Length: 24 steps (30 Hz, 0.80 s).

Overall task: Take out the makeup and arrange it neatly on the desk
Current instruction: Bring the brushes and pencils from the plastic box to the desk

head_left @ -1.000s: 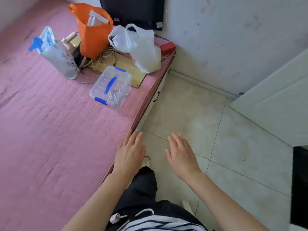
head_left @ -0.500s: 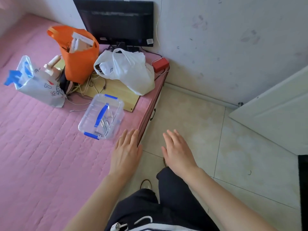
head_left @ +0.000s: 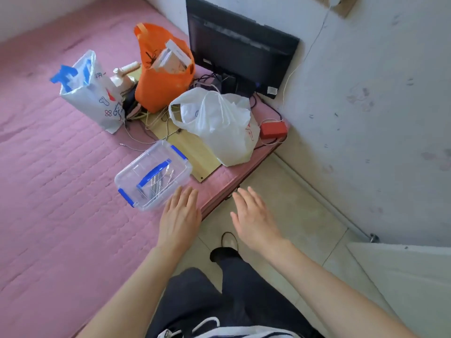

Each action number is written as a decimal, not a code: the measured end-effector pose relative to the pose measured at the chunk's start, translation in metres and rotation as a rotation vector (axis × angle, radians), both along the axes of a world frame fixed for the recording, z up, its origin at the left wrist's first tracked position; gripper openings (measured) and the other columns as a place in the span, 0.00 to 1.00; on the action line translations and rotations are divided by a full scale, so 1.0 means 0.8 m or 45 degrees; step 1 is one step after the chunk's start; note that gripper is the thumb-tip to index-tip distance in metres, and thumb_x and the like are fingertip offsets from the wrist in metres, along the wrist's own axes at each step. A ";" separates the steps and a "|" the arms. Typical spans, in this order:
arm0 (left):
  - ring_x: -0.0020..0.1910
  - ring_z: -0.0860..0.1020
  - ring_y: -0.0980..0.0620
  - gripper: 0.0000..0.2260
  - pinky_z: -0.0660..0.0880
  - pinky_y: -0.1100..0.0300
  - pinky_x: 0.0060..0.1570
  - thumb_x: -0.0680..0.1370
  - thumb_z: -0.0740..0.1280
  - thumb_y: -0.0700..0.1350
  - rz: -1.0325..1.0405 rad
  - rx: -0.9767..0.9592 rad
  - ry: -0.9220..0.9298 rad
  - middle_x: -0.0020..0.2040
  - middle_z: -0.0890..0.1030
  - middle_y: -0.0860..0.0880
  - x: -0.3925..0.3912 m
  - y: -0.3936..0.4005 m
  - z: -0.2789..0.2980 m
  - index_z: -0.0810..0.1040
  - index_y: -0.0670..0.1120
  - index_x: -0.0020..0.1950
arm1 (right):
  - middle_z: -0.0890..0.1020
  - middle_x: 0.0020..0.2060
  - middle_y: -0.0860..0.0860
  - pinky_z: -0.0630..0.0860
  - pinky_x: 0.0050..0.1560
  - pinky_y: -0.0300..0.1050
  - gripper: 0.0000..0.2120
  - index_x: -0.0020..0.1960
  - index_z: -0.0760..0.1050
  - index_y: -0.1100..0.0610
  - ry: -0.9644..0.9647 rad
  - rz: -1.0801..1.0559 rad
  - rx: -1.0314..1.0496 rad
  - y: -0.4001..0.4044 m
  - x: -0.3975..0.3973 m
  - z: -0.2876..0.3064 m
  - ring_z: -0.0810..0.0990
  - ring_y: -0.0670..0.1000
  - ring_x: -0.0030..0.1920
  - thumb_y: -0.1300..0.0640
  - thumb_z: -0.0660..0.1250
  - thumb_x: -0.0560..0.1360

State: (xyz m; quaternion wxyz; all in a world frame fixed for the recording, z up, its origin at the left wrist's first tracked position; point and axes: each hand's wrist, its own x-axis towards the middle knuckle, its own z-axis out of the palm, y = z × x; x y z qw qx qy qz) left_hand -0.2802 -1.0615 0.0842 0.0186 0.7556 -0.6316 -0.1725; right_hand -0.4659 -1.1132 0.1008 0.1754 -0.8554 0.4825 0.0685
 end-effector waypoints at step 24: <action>0.74 0.61 0.42 0.21 0.59 0.50 0.72 0.79 0.61 0.40 0.847 0.050 0.115 0.73 0.68 0.42 0.145 -0.023 -0.107 0.67 0.40 0.71 | 0.61 0.73 0.57 0.52 0.75 0.53 0.24 0.74 0.56 0.61 0.153 0.661 0.080 -0.156 0.219 -0.108 0.54 0.57 0.76 0.53 0.52 0.82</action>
